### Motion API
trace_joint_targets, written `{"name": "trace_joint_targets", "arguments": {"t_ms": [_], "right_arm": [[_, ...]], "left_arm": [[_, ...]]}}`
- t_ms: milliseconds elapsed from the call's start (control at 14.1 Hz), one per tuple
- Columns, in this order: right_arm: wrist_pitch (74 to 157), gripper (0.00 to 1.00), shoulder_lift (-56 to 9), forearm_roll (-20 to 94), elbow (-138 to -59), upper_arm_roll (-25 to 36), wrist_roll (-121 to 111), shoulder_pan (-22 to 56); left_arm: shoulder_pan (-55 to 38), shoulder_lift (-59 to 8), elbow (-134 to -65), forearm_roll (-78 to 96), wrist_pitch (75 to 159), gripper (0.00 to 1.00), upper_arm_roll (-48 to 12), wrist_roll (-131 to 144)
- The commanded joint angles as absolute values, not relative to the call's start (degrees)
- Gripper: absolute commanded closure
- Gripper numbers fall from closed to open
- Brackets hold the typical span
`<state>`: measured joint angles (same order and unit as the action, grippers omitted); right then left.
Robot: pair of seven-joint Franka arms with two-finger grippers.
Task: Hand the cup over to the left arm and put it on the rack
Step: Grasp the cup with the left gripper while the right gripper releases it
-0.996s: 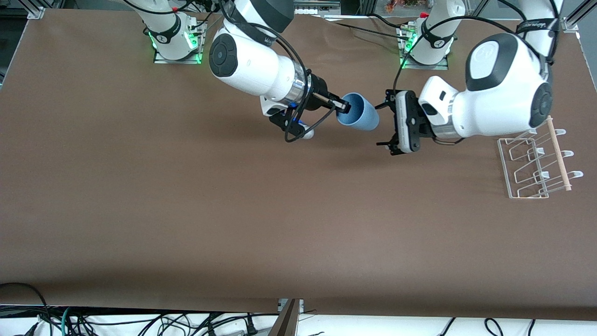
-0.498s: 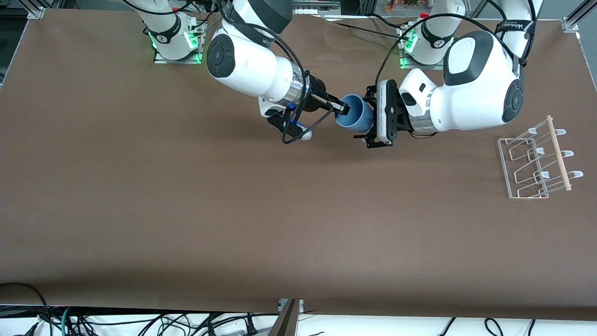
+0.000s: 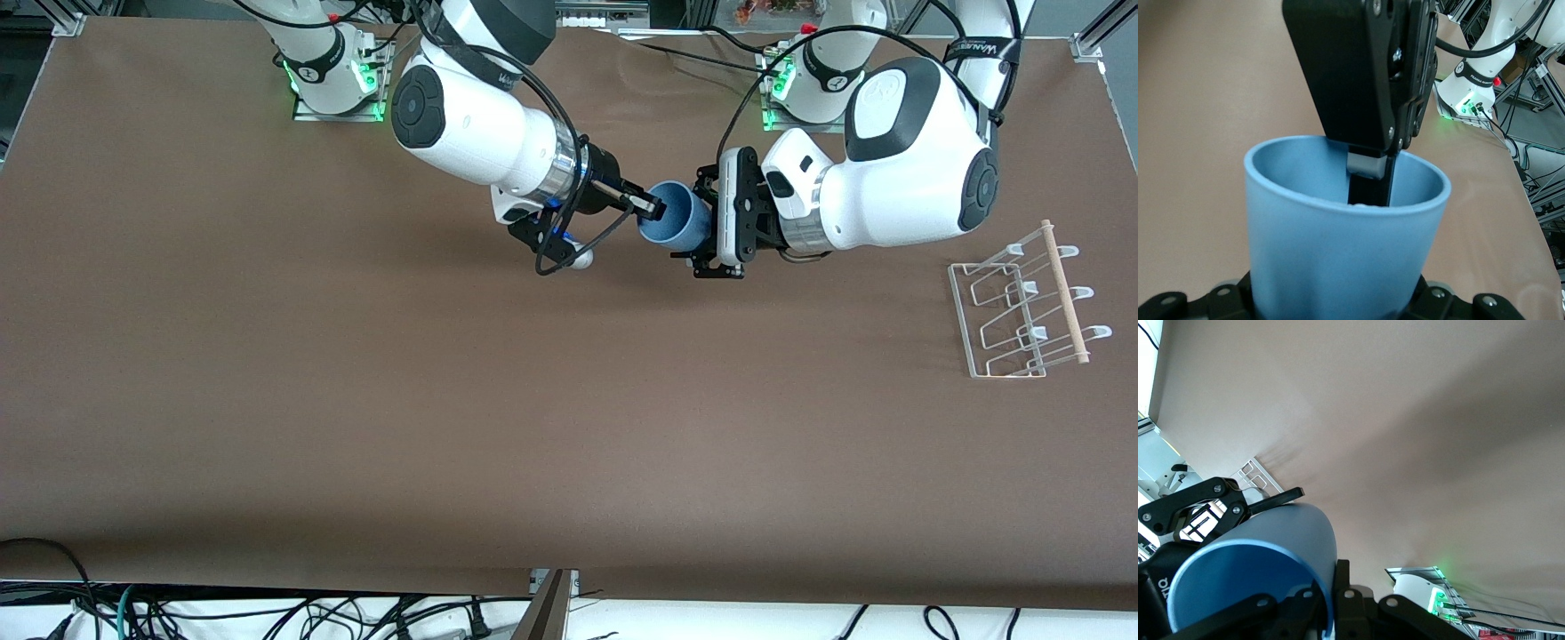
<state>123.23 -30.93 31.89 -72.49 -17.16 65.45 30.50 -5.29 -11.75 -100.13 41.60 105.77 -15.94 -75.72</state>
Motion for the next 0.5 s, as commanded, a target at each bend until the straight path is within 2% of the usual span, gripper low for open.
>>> {"name": "trace_joint_targets", "arguments": {"t_ms": [0,285,427], "right_arm": [[123.93,0.04,-31.64,33.13,-69.87,-17.75,65.22,29.71],[123.14,0.01,-30.50,33.13,-69.87,-17.75,64.86,27.43],[121.91,0.01,-27.70,32.96,-69.96,-17.49,64.86,24.71]], "left_arm": [[-4.92,-11.78,-100.72,43.51,106.08,1.00,-16.96,-77.61],[-4.92,-11.78,-100.72,43.51,106.08,1.00,-16.96,-77.69],[-4.92,-11.87,-100.72,42.98,105.91,1.00,-16.96,-77.70]]}}
